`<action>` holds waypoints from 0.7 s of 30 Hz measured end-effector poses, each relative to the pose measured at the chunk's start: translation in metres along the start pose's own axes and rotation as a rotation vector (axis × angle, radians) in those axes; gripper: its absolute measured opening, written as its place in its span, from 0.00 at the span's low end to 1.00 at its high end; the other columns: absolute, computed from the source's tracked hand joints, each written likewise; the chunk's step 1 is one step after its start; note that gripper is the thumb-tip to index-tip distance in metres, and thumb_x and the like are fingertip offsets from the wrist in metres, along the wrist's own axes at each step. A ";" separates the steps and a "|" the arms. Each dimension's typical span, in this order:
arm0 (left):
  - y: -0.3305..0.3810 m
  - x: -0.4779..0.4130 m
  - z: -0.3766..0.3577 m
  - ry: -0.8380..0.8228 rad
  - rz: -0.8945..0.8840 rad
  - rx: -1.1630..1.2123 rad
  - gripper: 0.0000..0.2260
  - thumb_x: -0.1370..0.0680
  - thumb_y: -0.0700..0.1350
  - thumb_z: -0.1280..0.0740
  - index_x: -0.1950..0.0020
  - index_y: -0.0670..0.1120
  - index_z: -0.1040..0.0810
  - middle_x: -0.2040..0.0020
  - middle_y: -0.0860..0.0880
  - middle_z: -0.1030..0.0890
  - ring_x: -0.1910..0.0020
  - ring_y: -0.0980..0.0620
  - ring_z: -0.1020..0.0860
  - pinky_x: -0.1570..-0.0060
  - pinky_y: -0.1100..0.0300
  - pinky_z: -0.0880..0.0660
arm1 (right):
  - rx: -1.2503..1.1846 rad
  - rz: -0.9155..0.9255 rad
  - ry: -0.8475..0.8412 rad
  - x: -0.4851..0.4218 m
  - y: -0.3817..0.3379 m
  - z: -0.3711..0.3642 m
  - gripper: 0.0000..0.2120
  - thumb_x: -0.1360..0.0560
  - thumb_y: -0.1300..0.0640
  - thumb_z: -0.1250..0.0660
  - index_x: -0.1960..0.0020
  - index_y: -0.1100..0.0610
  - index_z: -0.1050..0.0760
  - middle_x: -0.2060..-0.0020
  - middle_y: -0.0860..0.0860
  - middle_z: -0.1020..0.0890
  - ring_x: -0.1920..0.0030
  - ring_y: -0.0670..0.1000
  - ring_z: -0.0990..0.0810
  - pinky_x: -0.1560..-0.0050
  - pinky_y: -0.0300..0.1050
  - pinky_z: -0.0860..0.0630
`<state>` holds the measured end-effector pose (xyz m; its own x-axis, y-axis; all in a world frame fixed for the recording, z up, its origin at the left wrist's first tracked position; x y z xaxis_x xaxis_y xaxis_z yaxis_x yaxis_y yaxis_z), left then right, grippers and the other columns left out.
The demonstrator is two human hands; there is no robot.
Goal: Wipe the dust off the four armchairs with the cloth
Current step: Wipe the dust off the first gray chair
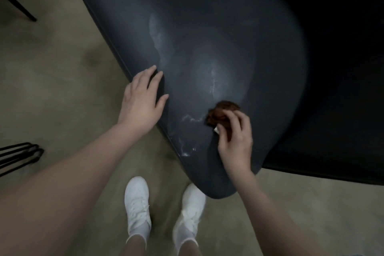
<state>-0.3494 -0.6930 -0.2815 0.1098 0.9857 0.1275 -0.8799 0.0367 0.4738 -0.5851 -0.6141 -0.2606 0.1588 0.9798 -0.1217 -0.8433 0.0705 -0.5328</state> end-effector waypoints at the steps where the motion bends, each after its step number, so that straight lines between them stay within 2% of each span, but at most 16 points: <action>1: -0.003 0.002 0.000 -0.003 0.018 -0.004 0.26 0.19 0.49 0.36 0.23 0.41 0.36 0.22 0.43 0.38 0.24 0.41 0.41 0.28 0.44 0.40 | -0.006 0.035 -0.031 0.001 -0.004 -0.001 0.16 0.26 0.65 0.29 0.38 0.61 0.23 0.42 0.59 0.24 0.40 0.58 0.25 0.37 0.45 0.30; 6: -0.018 0.014 -0.005 -0.006 0.106 -0.003 0.28 0.21 0.49 0.33 0.24 0.41 0.35 0.22 0.42 0.38 0.25 0.40 0.40 0.29 0.43 0.40 | -0.014 0.079 -0.038 -0.078 -0.005 -0.003 0.17 0.26 0.62 0.31 0.37 0.61 0.23 0.41 0.60 0.24 0.40 0.60 0.25 0.36 0.50 0.29; 8: -0.023 0.017 -0.006 0.010 0.134 0.012 0.28 0.21 0.49 0.32 0.24 0.41 0.34 0.23 0.42 0.37 0.26 0.39 0.39 0.30 0.42 0.39 | -0.014 0.138 -0.095 -0.104 -0.024 -0.023 0.17 0.26 0.62 0.31 0.37 0.60 0.23 0.41 0.60 0.24 0.40 0.60 0.25 0.38 0.53 0.27; 12: -0.027 0.020 -0.009 0.048 0.173 0.064 0.29 0.23 0.48 0.30 0.25 0.41 0.33 0.23 0.43 0.36 0.26 0.40 0.37 0.31 0.41 0.38 | 0.019 0.505 -0.315 -0.072 -0.068 -0.056 0.17 0.26 0.62 0.30 0.37 0.60 0.23 0.42 0.60 0.23 0.43 0.61 0.25 0.42 0.52 0.26; 15: -0.028 0.022 -0.011 0.081 0.215 0.103 0.29 0.24 0.47 0.28 0.25 0.41 0.32 0.24 0.44 0.35 0.27 0.40 0.36 0.33 0.40 0.37 | 0.011 0.734 -0.527 -0.044 -0.066 -0.050 0.17 0.25 0.61 0.31 0.37 0.60 0.23 0.41 0.59 0.24 0.44 0.61 0.24 0.42 0.51 0.25; 17: -0.030 0.025 -0.011 0.107 0.269 0.118 0.30 0.25 0.47 0.27 0.26 0.42 0.32 0.24 0.43 0.34 0.27 0.39 0.36 0.33 0.40 0.36 | -0.002 0.719 -0.520 -0.067 -0.057 -0.042 0.16 0.25 0.61 0.32 0.37 0.61 0.23 0.41 0.60 0.23 0.42 0.61 0.24 0.38 0.48 0.29; 21: -0.033 0.031 -0.014 0.138 0.371 0.149 0.29 0.24 0.49 0.28 0.25 0.42 0.32 0.25 0.45 0.33 0.27 0.41 0.36 0.32 0.43 0.38 | -0.018 0.475 -0.329 -0.158 -0.050 -0.045 0.17 0.26 0.61 0.33 0.38 0.61 0.23 0.41 0.60 0.23 0.40 0.60 0.25 0.37 0.48 0.30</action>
<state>-0.3239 -0.6607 -0.3056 -0.2733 0.9408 0.2004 -0.7706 -0.3388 0.5397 -0.5443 -0.7811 -0.2526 -0.4055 0.9100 -0.0860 -0.7736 -0.3918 -0.4980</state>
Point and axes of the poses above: each hand's wrist, its own x-axis away from the middle knuckle, its own z-axis out of the back of the hand, y = z × x, the point moved 9 cm from there along -x, towards the middle knuckle
